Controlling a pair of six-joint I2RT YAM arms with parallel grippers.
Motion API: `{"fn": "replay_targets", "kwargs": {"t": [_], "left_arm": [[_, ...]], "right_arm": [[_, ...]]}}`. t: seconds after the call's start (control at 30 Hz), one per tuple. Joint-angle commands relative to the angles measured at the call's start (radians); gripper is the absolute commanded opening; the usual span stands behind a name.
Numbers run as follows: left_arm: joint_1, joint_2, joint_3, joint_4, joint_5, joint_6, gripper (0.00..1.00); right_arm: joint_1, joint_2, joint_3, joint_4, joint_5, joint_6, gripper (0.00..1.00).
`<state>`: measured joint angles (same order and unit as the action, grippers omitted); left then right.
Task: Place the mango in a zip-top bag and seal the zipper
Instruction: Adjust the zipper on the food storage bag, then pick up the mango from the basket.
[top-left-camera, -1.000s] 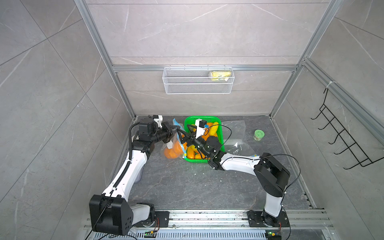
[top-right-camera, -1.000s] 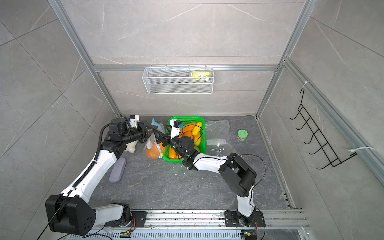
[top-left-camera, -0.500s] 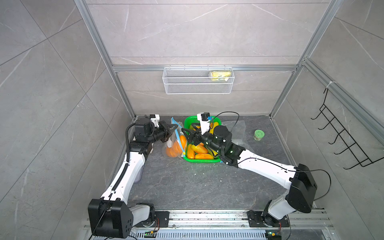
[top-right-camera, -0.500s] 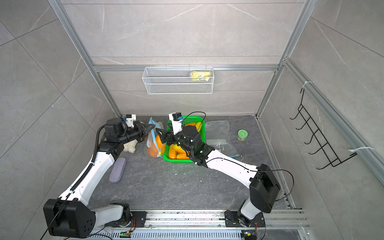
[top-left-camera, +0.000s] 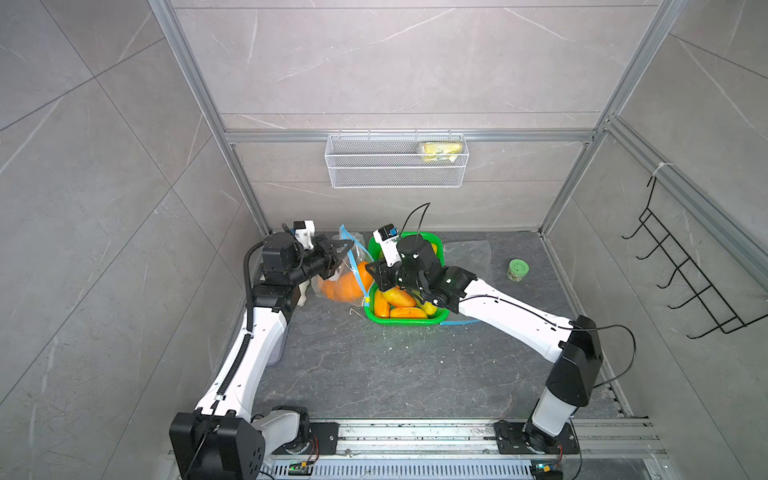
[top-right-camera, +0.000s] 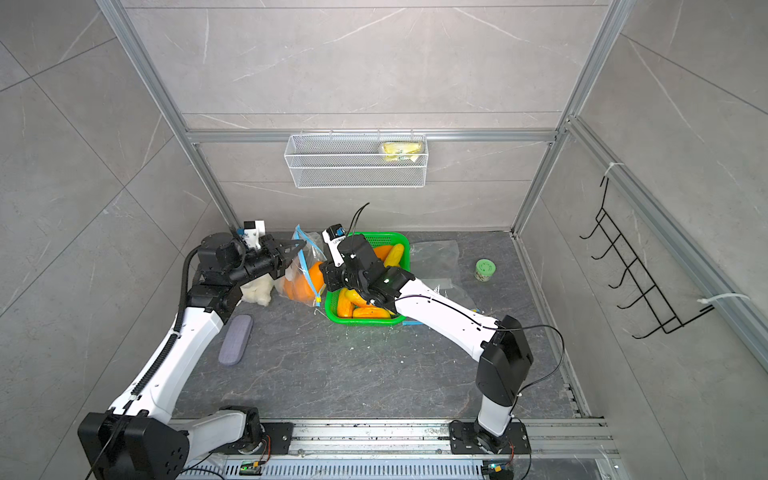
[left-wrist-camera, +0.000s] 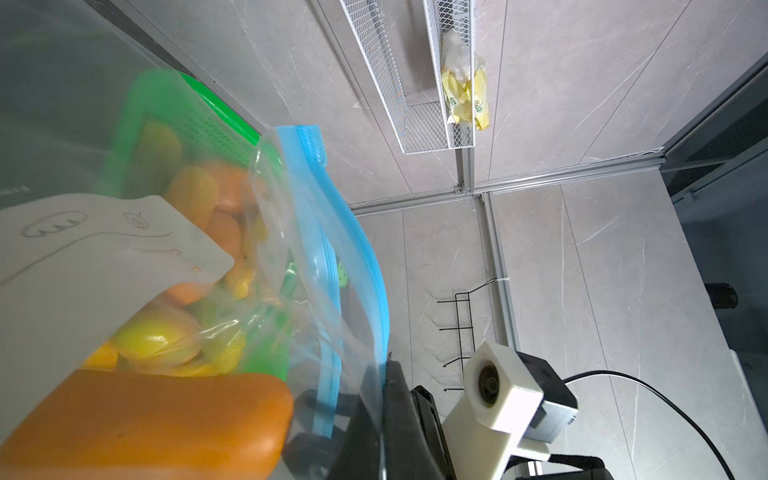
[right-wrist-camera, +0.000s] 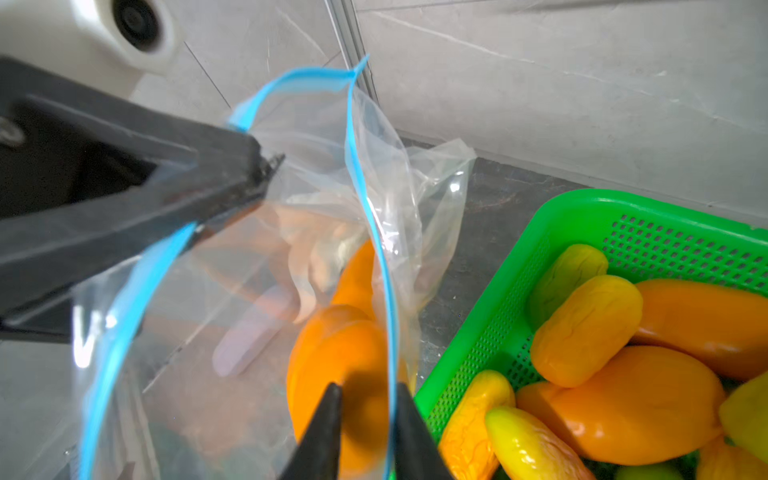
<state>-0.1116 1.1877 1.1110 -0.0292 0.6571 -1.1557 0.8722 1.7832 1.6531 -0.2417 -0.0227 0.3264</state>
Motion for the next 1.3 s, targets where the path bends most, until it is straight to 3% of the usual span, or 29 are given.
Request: {"fn": "replay_targets", "kwargs": {"t": [0.0,0.37,0.5,0.57,0.73,0.83,0.93,0.97,1.1,1.27], "left_arm": [[0.023,-0.034,0.020,0.004,0.002,0.029,0.00],[0.101,-0.068,0.053,-0.243,-0.106,0.203,0.00],[0.102,-0.074,0.065,-0.282,-0.129,0.224,0.00],[0.102,-0.081,0.078,-0.304,-0.134,0.238,0.00],[0.102,-0.135,0.147,-0.436,-0.287,0.312,0.00],[0.102,-0.139,0.175,-0.453,-0.287,0.326,0.00],[0.102,-0.123,0.150,-0.438,-0.265,0.325,0.00],[0.102,-0.117,0.130,-0.419,-0.255,0.324,0.00],[0.101,-0.069,0.076,-0.357,-0.201,0.320,0.00],[0.097,-0.018,0.031,-0.274,-0.125,0.301,0.00]], "right_arm": [[0.001,0.037,0.090,-0.101,0.007,0.007,0.03],[0.033,0.024,0.268,-0.194,0.043,-0.015,0.00],[0.033,0.170,0.514,-0.406,0.181,-0.056,0.00],[0.042,0.199,0.587,-0.466,0.122,-0.053,0.00],[0.061,0.089,0.459,-0.305,0.165,-0.046,0.00],[0.061,0.132,0.505,-0.353,0.228,-0.071,0.00],[0.061,0.169,0.484,-0.364,0.203,-0.070,0.00],[0.061,0.170,0.461,-0.355,0.196,-0.065,0.06],[0.060,0.084,0.315,-0.254,0.134,-0.064,0.45],[0.051,-0.129,0.068,-0.103,0.059,-0.093,0.76]]}}
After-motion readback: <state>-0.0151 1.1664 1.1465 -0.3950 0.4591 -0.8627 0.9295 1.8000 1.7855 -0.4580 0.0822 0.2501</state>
